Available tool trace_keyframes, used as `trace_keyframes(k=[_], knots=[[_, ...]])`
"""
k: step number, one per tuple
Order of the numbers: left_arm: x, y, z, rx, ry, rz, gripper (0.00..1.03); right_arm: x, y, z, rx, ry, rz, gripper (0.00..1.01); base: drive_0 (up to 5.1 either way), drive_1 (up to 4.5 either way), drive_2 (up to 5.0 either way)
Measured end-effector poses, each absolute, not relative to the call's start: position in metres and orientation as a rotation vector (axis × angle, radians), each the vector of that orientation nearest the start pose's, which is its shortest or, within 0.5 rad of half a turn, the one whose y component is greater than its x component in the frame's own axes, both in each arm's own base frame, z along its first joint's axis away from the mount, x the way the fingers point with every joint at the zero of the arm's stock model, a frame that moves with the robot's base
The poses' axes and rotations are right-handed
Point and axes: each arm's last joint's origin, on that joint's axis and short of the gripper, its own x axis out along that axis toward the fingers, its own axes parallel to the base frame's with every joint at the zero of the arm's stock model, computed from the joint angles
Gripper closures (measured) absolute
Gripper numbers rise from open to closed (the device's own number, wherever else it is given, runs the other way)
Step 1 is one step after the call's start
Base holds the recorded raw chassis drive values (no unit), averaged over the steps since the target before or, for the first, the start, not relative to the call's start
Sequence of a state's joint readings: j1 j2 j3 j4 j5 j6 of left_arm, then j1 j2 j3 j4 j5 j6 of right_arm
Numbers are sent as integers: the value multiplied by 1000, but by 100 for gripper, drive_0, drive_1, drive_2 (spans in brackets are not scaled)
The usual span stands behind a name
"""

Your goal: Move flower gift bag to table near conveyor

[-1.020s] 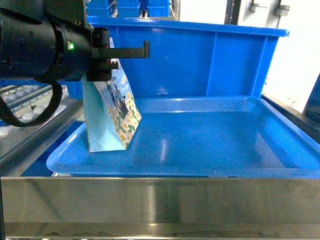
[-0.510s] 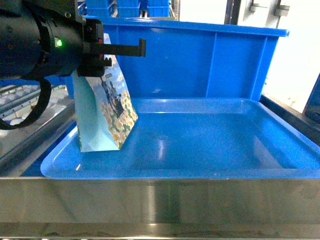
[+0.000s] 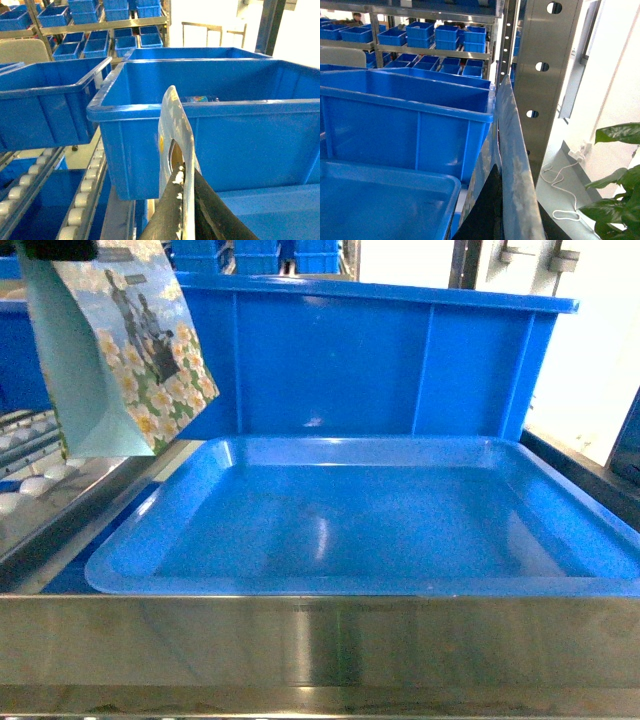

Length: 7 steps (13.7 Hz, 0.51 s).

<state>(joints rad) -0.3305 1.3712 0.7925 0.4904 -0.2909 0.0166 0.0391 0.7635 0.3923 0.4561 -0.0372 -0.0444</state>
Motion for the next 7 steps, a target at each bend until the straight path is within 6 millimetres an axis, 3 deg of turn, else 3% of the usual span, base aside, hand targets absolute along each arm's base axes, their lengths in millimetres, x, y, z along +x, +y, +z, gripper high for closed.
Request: trace_keyframes(k=[3,7], knots=[[258,-70,288,48,-27,-14,101,176,8,261,-44,-87,74,99,0,0,0],[219,-35,282,79,-74,86,101,176,8,261,-45,-87,74,99,0,0,0]])
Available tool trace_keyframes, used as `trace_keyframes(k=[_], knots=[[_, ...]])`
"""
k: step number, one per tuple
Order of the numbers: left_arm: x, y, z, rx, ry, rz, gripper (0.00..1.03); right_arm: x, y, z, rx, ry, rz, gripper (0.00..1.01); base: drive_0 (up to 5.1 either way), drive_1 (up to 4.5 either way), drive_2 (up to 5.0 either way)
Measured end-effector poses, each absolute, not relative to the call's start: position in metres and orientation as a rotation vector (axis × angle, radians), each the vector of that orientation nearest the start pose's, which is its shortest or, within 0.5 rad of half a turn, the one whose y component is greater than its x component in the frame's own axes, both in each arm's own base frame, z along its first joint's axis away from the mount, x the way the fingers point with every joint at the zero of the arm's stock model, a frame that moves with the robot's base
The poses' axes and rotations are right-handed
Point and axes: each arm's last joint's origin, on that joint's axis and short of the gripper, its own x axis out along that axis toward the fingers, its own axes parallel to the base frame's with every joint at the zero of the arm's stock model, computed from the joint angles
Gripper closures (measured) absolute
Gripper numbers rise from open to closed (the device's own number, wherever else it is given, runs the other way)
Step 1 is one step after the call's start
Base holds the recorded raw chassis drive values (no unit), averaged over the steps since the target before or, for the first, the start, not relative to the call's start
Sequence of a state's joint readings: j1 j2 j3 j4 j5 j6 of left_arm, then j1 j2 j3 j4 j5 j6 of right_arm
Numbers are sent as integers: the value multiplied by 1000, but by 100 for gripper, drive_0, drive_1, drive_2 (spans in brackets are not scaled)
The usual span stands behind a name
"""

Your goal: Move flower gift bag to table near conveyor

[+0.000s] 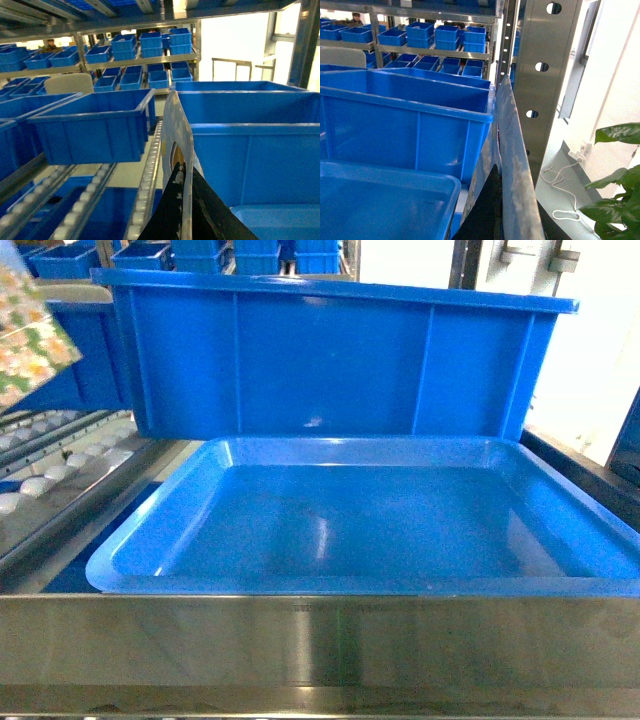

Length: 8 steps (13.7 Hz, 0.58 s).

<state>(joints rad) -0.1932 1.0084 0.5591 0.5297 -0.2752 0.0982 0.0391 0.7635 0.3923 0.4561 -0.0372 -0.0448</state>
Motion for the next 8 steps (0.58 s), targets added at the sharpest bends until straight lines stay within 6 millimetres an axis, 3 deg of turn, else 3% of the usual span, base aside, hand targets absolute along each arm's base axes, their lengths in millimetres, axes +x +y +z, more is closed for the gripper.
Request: trace_keyframes(k=[3,6,8], knots=[[189,-11,275,93,-63,163,101,176,8,261,-44,-87,74,99,0,0,0],[186,-10,274,94,-65,157,101,176,8,261,-45,-86,74,99,0,0,0],[186,-10,274,94,-65,151,101,176,8,261,-45,-85,74,99,-477,120,362]])
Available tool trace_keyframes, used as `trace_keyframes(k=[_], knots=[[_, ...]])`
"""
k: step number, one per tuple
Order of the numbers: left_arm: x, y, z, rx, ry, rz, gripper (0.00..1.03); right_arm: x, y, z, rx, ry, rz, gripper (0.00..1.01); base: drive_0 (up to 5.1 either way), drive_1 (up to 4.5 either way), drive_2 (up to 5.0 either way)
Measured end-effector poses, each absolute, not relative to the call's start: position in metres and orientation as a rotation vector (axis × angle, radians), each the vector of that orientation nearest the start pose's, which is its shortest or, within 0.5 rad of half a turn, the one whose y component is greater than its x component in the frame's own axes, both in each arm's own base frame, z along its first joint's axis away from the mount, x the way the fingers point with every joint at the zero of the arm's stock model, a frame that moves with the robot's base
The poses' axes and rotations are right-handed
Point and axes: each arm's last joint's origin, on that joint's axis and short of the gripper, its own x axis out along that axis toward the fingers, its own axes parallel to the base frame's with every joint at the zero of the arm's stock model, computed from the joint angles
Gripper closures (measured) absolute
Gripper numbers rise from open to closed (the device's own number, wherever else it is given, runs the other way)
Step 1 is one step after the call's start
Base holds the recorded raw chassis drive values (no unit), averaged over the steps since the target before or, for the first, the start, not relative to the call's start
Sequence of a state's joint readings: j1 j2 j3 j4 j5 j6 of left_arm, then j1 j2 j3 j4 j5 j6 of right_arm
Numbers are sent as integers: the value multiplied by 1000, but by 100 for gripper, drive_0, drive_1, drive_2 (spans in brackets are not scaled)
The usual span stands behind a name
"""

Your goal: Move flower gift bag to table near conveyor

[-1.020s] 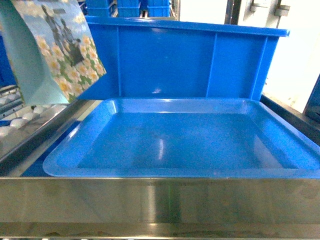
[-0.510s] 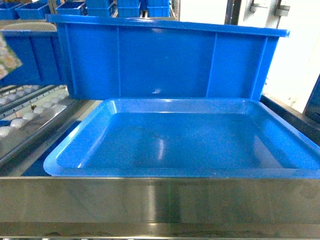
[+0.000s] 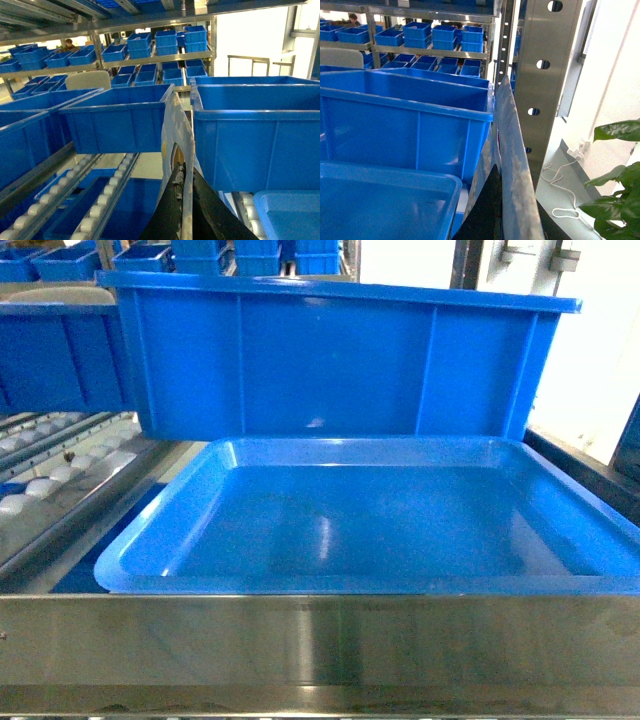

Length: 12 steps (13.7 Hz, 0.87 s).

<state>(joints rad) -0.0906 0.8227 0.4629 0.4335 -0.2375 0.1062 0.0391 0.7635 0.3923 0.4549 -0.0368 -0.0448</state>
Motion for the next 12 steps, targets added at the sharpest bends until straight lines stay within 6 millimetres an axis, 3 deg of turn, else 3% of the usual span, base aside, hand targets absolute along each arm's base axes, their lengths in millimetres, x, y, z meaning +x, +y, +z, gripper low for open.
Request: trace_keyframes(k=[12], knots=[[186,-10,274,94,-64,150,101,175,8,261,-44,-85,71,99,-448,59,408]])
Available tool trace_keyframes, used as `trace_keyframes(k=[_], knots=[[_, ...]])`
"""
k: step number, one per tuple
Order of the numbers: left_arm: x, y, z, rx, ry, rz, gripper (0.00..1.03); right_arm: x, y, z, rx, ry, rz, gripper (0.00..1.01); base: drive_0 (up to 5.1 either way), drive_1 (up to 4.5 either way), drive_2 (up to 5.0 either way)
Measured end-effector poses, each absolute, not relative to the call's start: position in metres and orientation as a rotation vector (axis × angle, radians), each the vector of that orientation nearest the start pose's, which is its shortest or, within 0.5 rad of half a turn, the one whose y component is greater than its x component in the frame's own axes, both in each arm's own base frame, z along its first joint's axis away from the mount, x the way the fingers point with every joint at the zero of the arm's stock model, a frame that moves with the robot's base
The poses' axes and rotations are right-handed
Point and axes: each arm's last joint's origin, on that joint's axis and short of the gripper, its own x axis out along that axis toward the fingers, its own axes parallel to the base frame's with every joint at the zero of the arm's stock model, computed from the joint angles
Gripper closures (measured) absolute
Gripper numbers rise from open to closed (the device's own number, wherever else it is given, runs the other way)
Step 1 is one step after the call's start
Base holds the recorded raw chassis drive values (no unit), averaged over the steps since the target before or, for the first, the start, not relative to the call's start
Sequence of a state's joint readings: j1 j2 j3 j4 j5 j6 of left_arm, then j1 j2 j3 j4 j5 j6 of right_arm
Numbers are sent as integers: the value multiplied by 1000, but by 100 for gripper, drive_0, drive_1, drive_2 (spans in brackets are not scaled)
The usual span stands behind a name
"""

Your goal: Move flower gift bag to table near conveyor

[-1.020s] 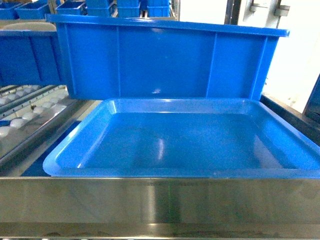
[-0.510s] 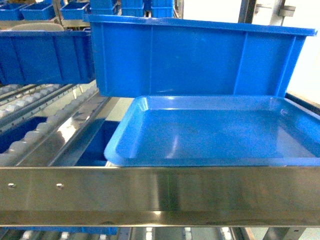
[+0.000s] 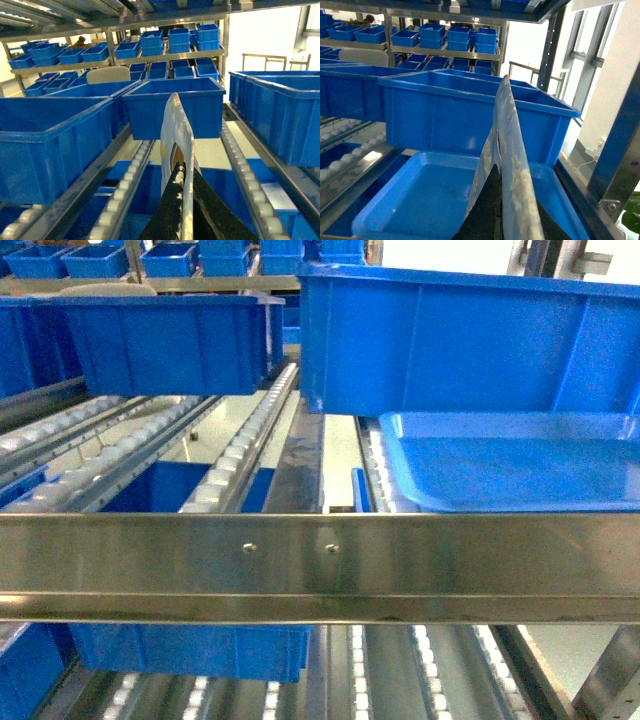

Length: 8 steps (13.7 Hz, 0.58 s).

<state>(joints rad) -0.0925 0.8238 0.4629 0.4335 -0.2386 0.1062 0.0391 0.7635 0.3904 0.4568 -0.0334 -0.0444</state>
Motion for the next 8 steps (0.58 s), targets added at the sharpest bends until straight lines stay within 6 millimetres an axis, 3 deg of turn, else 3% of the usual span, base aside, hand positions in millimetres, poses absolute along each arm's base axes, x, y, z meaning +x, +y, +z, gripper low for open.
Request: trace_keyframes(k=[8], knots=[[187,-10,273,95,-60,150,101,175,8,260,-44,-82,71,99,-444,-4,421]])
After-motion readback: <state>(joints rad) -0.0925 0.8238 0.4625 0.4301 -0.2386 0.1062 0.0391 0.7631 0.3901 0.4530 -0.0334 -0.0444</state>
